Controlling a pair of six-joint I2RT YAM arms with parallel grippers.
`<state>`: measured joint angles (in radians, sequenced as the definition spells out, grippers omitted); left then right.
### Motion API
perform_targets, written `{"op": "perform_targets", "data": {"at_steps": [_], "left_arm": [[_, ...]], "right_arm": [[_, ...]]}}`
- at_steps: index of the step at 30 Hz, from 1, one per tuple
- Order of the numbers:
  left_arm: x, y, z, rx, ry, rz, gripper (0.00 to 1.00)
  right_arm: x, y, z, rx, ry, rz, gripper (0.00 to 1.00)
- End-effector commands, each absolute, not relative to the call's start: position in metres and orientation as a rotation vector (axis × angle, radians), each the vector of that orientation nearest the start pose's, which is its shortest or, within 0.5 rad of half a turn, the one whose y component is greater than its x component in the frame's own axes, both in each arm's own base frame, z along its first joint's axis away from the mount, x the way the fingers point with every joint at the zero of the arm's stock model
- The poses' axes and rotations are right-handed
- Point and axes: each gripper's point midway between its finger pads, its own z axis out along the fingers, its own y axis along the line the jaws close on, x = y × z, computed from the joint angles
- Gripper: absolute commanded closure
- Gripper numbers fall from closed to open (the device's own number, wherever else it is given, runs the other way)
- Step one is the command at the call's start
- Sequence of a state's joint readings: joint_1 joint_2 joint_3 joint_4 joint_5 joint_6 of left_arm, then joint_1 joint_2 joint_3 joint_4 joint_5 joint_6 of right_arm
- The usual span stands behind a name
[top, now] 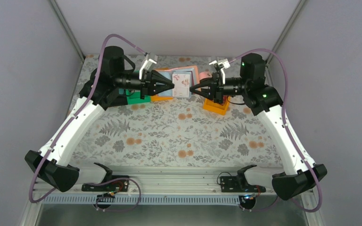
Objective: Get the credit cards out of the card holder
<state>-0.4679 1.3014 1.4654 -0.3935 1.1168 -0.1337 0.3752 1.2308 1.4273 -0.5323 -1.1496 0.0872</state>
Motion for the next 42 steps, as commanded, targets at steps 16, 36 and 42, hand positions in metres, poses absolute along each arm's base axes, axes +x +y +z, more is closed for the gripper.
{"op": "perform_targets", "data": {"at_steps": [16,36,42], "left_arm": [[0.209,-0.283,0.445,1.163,1.455,-1.461,0.98],[0.217,-0.269,0.433,1.112,1.509,-1.398,0.98],[0.217,-0.279,0.426,1.101,1.540,-1.430,0.69]], "right_arm": [[0.209,0.254,0.439,-1.102,1.544,1.366,0.96],[0.209,0.245,0.436,-1.097,1.555,1.360,0.96],[0.207,0.246,0.438,-1.109,1.543,1.387,0.96]]}}
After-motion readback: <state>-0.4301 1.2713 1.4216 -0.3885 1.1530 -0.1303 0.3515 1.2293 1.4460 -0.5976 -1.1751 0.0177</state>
